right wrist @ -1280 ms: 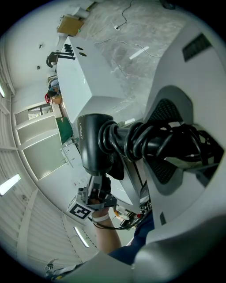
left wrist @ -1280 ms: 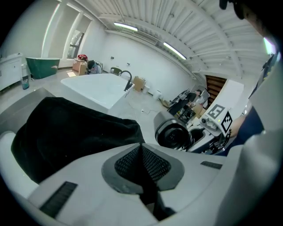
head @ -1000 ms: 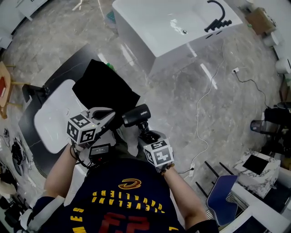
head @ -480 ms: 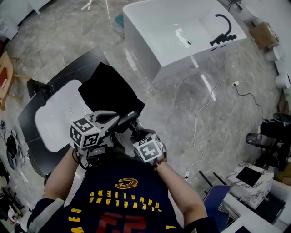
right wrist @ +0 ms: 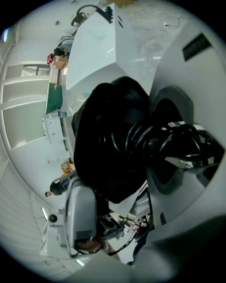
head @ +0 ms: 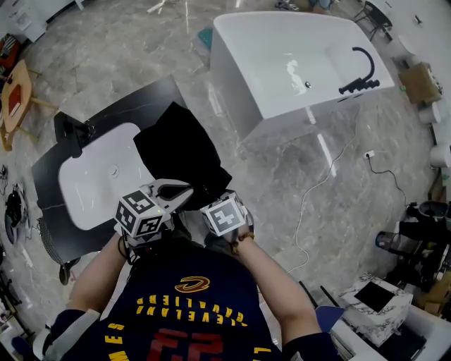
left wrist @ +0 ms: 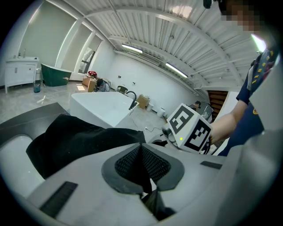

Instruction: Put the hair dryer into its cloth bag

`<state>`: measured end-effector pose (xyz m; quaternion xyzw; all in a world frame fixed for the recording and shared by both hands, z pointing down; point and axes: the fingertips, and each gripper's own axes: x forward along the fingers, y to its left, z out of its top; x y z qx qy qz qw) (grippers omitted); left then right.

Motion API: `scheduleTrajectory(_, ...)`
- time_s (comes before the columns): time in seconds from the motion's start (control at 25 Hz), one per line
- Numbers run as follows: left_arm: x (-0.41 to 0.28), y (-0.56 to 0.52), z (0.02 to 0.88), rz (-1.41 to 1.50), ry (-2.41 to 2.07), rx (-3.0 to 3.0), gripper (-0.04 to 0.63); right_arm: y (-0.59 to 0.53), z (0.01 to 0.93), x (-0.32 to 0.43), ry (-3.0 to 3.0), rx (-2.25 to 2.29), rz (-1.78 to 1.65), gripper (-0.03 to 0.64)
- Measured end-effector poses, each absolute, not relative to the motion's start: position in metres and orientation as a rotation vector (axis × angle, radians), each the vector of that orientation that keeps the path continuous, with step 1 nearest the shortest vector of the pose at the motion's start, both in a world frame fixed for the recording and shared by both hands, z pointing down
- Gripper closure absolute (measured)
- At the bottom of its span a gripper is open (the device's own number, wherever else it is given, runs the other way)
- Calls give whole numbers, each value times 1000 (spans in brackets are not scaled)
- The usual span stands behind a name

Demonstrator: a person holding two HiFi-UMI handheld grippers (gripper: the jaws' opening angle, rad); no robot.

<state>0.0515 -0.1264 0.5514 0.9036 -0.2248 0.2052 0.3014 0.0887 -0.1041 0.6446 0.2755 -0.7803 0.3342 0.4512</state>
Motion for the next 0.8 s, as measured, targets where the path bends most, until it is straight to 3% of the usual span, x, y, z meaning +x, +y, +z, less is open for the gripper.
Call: scheduleTrajectory(0.8,33,-118,545,374,-705,2286,583,-164,654,30,-2104,713,1059,383)
